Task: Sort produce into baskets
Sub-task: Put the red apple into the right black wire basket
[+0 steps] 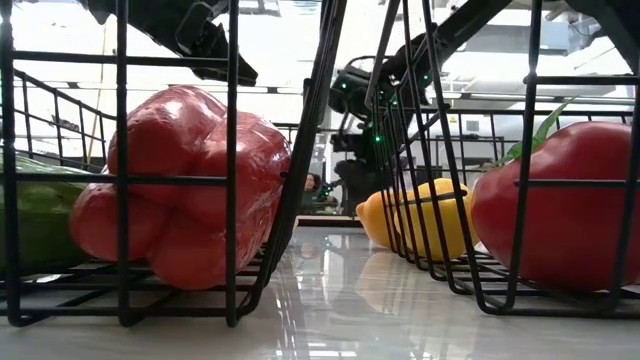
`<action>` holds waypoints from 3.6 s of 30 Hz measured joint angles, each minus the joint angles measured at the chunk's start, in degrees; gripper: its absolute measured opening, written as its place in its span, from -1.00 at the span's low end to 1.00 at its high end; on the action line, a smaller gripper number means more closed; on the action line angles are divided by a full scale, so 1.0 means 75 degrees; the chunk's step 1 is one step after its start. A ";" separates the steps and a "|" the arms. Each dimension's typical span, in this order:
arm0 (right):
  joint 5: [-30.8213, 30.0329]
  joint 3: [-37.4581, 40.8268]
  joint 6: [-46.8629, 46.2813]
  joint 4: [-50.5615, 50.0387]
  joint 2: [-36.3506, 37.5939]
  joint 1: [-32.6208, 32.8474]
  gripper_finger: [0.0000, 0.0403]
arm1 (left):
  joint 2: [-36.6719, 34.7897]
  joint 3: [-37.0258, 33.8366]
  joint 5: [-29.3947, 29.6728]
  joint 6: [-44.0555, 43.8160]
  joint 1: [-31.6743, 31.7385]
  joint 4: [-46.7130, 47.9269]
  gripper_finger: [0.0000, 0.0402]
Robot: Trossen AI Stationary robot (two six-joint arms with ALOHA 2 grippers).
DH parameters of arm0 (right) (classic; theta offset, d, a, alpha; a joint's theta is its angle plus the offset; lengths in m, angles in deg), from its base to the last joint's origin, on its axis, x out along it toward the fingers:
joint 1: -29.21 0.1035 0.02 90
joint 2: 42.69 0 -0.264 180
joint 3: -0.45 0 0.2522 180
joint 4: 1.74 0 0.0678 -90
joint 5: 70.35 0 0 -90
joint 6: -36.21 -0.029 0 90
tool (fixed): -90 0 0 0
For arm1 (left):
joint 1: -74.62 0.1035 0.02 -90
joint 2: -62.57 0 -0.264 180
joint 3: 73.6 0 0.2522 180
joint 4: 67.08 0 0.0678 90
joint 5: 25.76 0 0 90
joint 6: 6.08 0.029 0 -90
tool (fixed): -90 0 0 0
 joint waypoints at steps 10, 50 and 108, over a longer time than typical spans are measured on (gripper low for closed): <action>-0.0125 0.0104 -0.0258 -0.0299 0.0161 0.0350 0.73 | 0.0000 0.0000 0.0000 0.0006 0.0000 0.0018 0.23; 0.1368 0.3526 -0.1219 0.0742 0.3529 0.2989 0.73 | 0.0000 0.0006 -0.0308 0.0495 -0.0003 -0.1229 0.23; 0.1252 0.3240 -0.1333 0.0448 0.3549 0.2864 0.73 | 0.0000 0.0006 -0.0318 0.0072 -0.0006 -0.0833 0.23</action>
